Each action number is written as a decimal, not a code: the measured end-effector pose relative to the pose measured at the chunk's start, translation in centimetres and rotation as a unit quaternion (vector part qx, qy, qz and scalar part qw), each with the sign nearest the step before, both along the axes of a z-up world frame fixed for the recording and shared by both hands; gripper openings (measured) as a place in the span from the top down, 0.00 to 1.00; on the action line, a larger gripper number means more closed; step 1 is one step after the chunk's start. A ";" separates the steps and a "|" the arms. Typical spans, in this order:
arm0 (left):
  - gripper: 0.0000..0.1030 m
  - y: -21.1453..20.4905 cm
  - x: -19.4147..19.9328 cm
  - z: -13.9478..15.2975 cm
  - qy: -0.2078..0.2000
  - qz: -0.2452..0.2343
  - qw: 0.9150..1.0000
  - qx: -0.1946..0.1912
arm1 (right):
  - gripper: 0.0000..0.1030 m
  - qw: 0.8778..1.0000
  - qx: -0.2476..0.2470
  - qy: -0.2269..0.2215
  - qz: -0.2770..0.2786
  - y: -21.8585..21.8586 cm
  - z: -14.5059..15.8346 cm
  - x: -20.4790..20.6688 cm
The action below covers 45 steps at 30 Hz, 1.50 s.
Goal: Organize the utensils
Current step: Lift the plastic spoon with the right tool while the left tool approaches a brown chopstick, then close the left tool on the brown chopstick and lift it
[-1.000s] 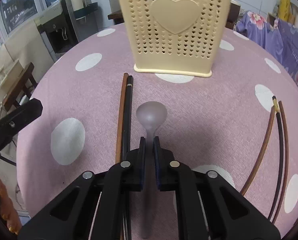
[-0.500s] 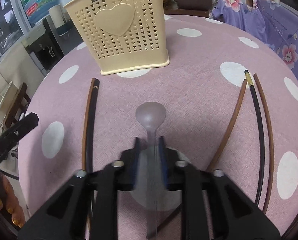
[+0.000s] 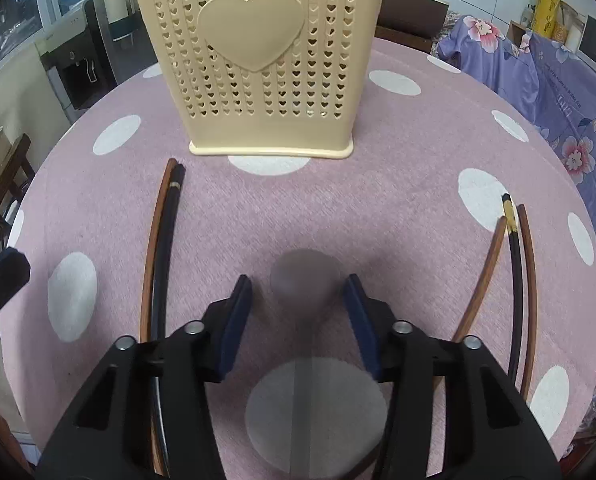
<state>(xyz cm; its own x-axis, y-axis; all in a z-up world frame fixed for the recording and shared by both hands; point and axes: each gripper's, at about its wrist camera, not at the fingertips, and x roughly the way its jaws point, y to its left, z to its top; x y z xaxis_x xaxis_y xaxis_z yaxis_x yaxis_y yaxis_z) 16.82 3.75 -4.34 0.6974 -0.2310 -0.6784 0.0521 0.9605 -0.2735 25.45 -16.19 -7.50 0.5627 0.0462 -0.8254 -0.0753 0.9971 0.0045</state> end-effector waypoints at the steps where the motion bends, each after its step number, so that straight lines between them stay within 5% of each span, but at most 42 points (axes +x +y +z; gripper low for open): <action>1: 0.40 0.0 0.0 0.0 0.000 0.000 1.000 0.000 | 0.64 1.000 -0.001 0.000 -0.002 0.0 0.1 0.1; 6: 0.40 -0.1 -0.1 0.0 0.000 -0.002 1.000 0.000 | 0.64 0.999 0.032 -0.005 -0.005 -1.0 0.4 -0.1; 15: 0.40 -0.8 0.3 -0.3 0.005 -0.011 1.000 -0.001 | 0.64 0.984 0.139 -0.114 0.007 -4.8 7.3 -5.3; 26: 0.42 -2.9 0.6 -0.4 0.014 -0.040 0.999 0.009 | 0.64 0.976 0.132 -0.171 0.022 -5.1 9.5 -10.2; 34: 0.64 -6.7 3.1 -1.9 0.055 -0.080 0.994 0.051 | 0.64 0.973 0.139 -0.186 0.021 -5.5 9.5 -11.2; 45: 0.71 -6.9 2.8 -3.0 0.063 -0.032 0.989 0.129 | 0.64 0.967 0.152 -0.204 0.029 -6.1 9.9 -12.4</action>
